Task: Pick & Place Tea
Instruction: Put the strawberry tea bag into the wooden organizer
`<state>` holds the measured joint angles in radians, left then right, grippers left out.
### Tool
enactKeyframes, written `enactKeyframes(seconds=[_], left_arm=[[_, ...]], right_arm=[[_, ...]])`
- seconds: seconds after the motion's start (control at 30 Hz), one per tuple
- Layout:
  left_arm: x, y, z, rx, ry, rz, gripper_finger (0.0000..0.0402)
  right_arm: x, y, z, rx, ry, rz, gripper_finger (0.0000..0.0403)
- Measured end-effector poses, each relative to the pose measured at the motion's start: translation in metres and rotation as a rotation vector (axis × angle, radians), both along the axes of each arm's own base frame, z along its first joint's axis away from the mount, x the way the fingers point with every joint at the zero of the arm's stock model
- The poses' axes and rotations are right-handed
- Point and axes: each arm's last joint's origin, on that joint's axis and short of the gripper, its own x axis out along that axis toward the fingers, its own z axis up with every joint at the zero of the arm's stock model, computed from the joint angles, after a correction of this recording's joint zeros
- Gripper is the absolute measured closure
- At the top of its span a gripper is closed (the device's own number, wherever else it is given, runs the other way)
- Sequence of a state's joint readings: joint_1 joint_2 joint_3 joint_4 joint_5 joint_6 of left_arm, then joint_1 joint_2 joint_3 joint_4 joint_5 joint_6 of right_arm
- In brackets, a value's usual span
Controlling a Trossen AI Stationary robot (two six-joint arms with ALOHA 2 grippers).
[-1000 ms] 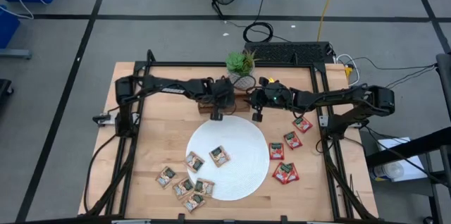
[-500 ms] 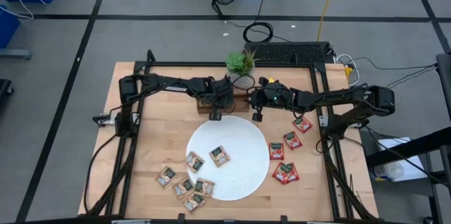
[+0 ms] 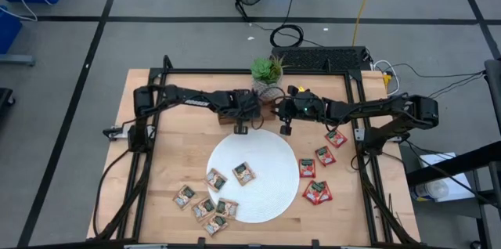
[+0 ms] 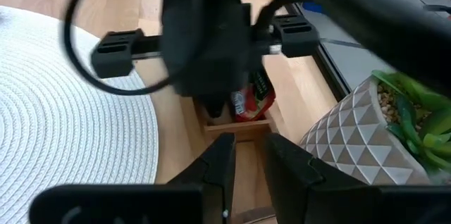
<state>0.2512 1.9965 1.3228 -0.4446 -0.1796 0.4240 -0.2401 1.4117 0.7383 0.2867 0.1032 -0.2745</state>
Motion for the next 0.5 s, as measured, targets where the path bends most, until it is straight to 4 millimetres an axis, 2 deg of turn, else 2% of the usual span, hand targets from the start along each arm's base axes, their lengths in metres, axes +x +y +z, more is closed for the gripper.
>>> enactKeyframes(seconds=[0.2, 0.5], left_arm=[[0.004, -0.014, 0.000, -0.088, -0.018, -0.107, 0.0401], [0.004, -0.017, 0.000, -0.064, -0.017, -0.069, 0.0399]], right_arm=[[0.000, 0.000, 0.000, 0.000, 0.000, 0.000, 0.0342], [0.000, 0.000, 0.000, 0.000, 0.000, 0.000, 0.0342]])
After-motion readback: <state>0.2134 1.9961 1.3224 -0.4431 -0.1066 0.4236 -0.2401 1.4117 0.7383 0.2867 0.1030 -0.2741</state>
